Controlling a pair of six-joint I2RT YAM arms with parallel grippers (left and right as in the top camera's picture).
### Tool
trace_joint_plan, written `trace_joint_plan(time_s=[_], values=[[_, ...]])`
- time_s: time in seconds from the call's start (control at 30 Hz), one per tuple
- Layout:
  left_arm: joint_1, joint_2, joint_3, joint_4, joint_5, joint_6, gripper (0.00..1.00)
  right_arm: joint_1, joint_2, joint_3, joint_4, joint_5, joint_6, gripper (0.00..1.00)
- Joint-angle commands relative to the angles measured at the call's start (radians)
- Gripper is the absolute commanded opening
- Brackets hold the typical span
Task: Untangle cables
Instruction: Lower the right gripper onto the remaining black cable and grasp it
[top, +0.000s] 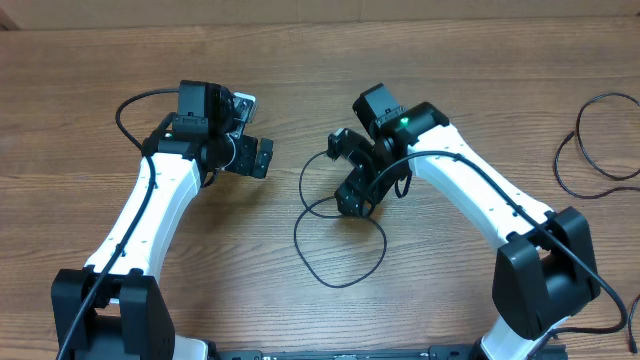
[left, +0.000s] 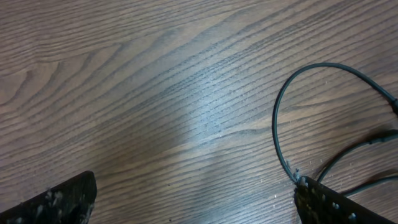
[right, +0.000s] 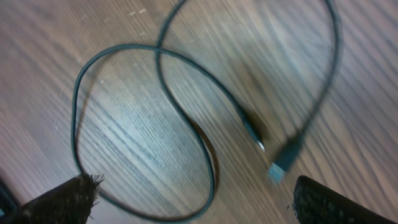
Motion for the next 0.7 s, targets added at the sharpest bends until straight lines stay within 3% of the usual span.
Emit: trace_joint_plan(time_s=[0.0, 0.17, 0.43, 0.67], values=[[0.000, -0.005, 0.010, 0.000, 0.016, 0.022, 1.00, 0.000, -0.002, -0.055, 0.048, -0.064, -0.142, 1.00], [-0.001, -0.005, 0.010, 0.000, 0.016, 0.022, 1.00, 0.000, -0.002, -0.105, 0.164, -0.064, -0.150, 1.00], [-0.001, -0.005, 0.010, 0.000, 0.016, 0.022, 1.00, 0.000, 0.000, -0.151, 0.293, -0.086, -0.298, 1.00], [-0.001, -0.005, 0.010, 0.001, 0.016, 0.022, 1.00, 0.000, 0.000, -0.241, 0.392, -0.087, -0.302, 1.00]])
